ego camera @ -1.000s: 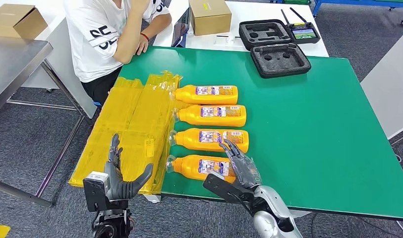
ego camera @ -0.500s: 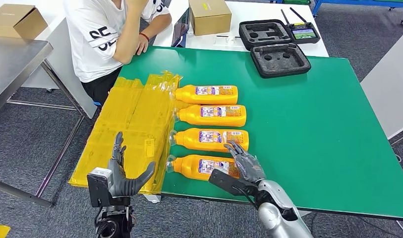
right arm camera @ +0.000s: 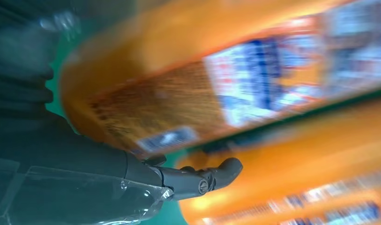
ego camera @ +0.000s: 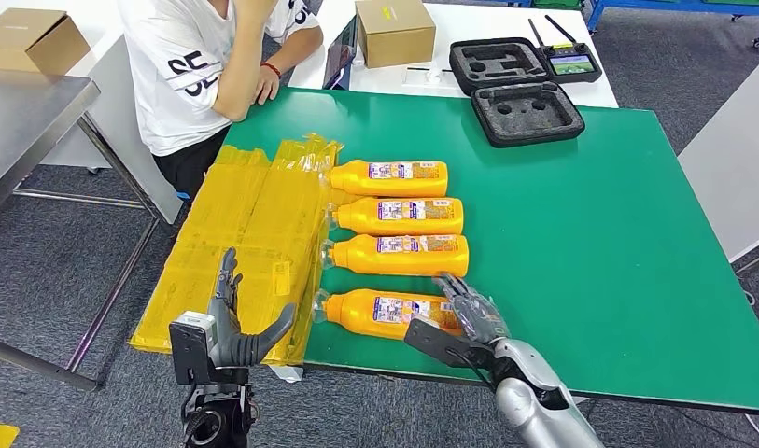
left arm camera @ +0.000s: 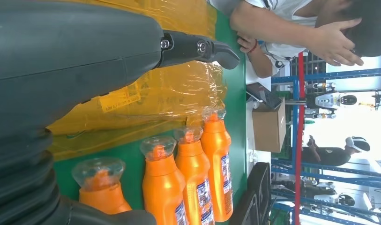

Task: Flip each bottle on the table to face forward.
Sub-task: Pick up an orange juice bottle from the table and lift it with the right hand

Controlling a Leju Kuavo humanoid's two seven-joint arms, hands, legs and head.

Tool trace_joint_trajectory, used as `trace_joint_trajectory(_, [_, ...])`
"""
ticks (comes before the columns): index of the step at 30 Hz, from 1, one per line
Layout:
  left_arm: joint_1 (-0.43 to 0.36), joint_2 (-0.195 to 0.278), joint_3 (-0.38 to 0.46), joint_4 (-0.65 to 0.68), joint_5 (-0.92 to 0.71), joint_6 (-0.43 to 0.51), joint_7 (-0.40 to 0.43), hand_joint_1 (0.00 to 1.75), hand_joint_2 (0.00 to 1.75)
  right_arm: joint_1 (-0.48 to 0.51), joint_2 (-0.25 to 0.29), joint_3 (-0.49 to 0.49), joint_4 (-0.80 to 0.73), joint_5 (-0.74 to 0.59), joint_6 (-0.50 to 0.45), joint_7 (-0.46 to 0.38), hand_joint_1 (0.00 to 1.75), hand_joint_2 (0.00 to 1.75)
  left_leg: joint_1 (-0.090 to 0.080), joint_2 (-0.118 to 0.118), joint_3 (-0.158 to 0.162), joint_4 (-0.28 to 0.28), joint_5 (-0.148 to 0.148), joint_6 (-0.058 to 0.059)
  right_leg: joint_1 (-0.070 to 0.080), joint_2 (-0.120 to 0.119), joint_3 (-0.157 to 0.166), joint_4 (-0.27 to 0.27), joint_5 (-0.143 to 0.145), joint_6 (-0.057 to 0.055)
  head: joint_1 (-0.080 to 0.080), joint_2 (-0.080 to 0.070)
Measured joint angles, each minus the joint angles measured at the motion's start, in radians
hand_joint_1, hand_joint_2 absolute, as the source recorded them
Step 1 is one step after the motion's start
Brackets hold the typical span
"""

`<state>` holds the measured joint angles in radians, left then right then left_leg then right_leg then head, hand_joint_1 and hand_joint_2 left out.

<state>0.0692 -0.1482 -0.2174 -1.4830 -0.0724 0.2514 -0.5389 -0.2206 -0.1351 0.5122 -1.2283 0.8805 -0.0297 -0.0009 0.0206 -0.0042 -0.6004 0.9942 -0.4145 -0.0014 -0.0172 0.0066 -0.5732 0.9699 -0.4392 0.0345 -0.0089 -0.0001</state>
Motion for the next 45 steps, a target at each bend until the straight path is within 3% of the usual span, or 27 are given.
trace_joint_trajectory(9, [-0.001, 0.002, 0.0, 0.007, 0.005, 0.002, 0.0, 0.0, 1.75, -0.003, -0.02, 0.02, 0.01, -0.01, 0.01, 0.001, 0.26, 1.75, 0.0, 0.0, 0.001, 0.0, 0.0, 0.0, 0.0, 0.0, 0.0, 0.0, 0.001, 0.0, 0.0, 0.0])
trace_joint_trajectory(14, [-0.002, 0.003, 0.0, 0.008, 0.005, 0.002, 0.0, 0.0, 1.75, -0.007, -0.024, 0.028, 0.013, -0.012, 0.01, 0.001, 0.68, 1.75, 0.0, 0.0, 0.001, 0.0, 0.0, 0.0, 0.0, 0.0, 0.0, 0.0, 0.0, 0.0, 0.0, 0.0])
trace_joint_trajectory(18, [-0.002, 0.005, 0.0, 0.009, 0.009, 0.005, -0.002, 0.0, 1.75, -0.009, -0.024, 0.032, 0.014, -0.016, 0.009, -0.001, 1.4, 1.75, 0.0, 0.0, 0.001, 0.0, 0.0, 0.0, 0.0, 0.0, 0.0, 0.0, 0.001, 0.0, 0.0, 0.0])
trace_joint_trajectory(23, [-0.002, 0.005, 0.0, 0.012, 0.012, 0.009, -0.006, 0.0, 1.75, -0.013, -0.025, 0.034, 0.016, -0.02, 0.002, -0.001, 1.63, 1.75, 0.0, 0.0, 0.001, 0.0, 0.0, 0.0, 0.0, 0.0, 0.0, 0.0, 0.001, 0.0, 0.0, 0.0])
trace_joint_trajectory(28, [-0.002, 0.005, 0.0, 0.014, 0.016, 0.009, -0.006, 0.0, 1.75, -0.013, -0.026, 0.034, 0.019, -0.035, -0.008, -0.002, 1.74, 1.75, 0.0, 0.0, 0.001, 0.0, 0.0, 0.0, 0.0, 0.0, 0.0, 0.0, 0.001, 0.0, 0.0, 0.0])
trace_joint_trajectory(39, [-0.002, 0.008, -0.002, 0.017, 0.024, 0.009, -0.005, 0.0, 1.75, 0.002, -0.027, 0.036, 0.017, -0.057, -0.038, -0.023, 1.75, 1.75, 0.0, 0.0, 0.0, 0.0, 0.0, 0.0, 0.0, 0.0, 0.0, 0.0, 0.001, 0.0, 0.0, 0.0])
trace_joint_trajectory(45, [-0.002, 0.009, -0.004, 0.021, 0.049, 0.013, -0.013, 0.0, 1.75, 0.038, -0.012, 0.017, -0.01, -0.191, -0.128, -0.183, 1.75, 1.75, 0.0, 0.0, -0.001, 0.0, 0.0, 0.0, 0.0, 0.0, -0.001, 0.0, 0.001, 0.0, 0.0, 0.0])
